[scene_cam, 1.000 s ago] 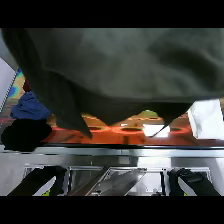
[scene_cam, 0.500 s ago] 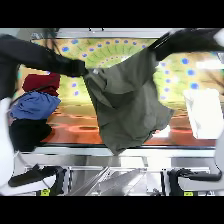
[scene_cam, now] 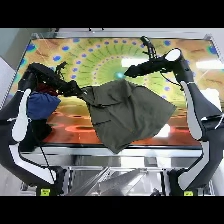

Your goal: Fold the shirts.

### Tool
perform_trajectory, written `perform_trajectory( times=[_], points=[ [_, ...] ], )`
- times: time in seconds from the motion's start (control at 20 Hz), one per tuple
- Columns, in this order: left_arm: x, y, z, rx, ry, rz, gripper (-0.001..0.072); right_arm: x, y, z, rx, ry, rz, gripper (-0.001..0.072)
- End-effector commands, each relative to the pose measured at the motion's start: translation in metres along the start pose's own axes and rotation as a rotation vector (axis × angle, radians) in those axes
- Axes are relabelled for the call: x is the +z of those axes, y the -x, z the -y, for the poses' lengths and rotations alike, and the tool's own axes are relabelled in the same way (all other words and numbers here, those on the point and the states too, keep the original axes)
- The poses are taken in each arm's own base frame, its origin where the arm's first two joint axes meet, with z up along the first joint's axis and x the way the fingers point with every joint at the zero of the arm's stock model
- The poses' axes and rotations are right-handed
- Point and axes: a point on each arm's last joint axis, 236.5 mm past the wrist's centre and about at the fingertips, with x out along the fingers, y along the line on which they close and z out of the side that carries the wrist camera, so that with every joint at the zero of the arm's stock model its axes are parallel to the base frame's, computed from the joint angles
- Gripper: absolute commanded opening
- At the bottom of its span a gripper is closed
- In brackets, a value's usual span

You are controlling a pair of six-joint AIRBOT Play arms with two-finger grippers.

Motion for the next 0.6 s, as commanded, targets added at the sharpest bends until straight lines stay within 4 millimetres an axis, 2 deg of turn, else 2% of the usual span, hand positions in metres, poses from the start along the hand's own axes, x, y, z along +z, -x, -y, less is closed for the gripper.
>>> perform_trajectory(
  times=[0.0, 0.1, 0.15, 0.25, 0.4, 0.55],
  points=[
    [0.023, 0.016, -0.022, -0.008, -0.001, 0.045, 0.0705, 0.012, 0.050, 0.003, 0.005, -0.099, 0.040, 0.0523],
    [0.037, 0.032, -0.018, 0.007, -0.033, 0.088, 0.0705, 0.006, 0.093, -0.002, -0.001, -0.097, 0.015, 0.0492],
    [0.040, 0.038, -0.015, 0.012, -0.041, 0.099, 0.0705, -0.004, 0.110, -0.002, -0.015, -0.094, -0.021, 0.0434],
    [0.035, 0.037, -0.010, 0.005, -0.022, 0.079, 0.0705, -0.027, 0.137, 0.000, -0.055, -0.121, -0.107, 0.0434],
    [0.002, 0.013, -0.001, -0.013, -0.004, -0.026, 0.0705, -0.064, 0.152, 0.003, -0.091, -0.184, -0.195, 0.0434],
    [-0.035, -0.013, -0.008, 0.026, -0.003, -0.120, 0.0705, -0.115, 0.160, 0.011, -0.130, -0.285, -0.259, 0.0434]
  ],
)
